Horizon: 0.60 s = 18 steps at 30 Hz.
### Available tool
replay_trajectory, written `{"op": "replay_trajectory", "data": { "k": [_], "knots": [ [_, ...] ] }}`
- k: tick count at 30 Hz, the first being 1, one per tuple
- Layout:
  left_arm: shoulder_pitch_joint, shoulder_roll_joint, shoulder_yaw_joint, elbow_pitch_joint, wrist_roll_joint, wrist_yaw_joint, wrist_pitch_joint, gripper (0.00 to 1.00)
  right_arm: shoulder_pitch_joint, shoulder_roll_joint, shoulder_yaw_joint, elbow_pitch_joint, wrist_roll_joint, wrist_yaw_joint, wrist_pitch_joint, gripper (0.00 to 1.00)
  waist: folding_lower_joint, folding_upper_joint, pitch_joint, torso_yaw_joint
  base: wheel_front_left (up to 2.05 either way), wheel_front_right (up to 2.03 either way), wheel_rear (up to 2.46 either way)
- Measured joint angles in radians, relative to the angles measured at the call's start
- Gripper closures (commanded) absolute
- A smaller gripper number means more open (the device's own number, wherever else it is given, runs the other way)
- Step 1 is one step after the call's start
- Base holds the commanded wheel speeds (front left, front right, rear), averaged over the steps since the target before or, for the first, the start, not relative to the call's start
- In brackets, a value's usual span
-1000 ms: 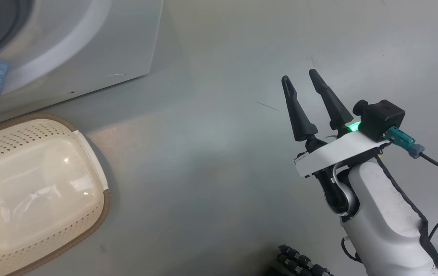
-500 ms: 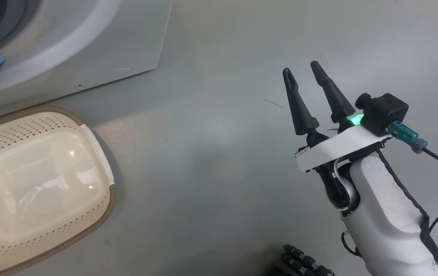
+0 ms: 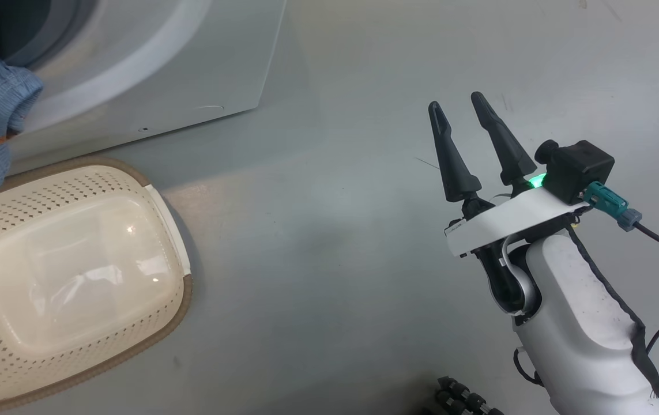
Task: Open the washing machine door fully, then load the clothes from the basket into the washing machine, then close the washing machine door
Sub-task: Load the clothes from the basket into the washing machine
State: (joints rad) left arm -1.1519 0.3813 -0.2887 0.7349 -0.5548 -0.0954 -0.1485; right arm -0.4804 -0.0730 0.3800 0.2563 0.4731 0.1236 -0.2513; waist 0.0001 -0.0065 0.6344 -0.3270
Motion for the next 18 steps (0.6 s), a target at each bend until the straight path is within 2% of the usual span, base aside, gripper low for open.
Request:
{"op": "replay_trajectory", "data": {
  "k": [18],
  "knots": [
    [0.099, -0.011, -0.02, -0.021, -0.002, -0.017, -0.082, 0.0, 0.0, 0.001, -0.007, 0.006, 0.0, 0.0, 0.0, 0.0, -0.0001, 0.0, -0.034, 0.042, 0.0, 0.0, 0.0]
  ]
}}
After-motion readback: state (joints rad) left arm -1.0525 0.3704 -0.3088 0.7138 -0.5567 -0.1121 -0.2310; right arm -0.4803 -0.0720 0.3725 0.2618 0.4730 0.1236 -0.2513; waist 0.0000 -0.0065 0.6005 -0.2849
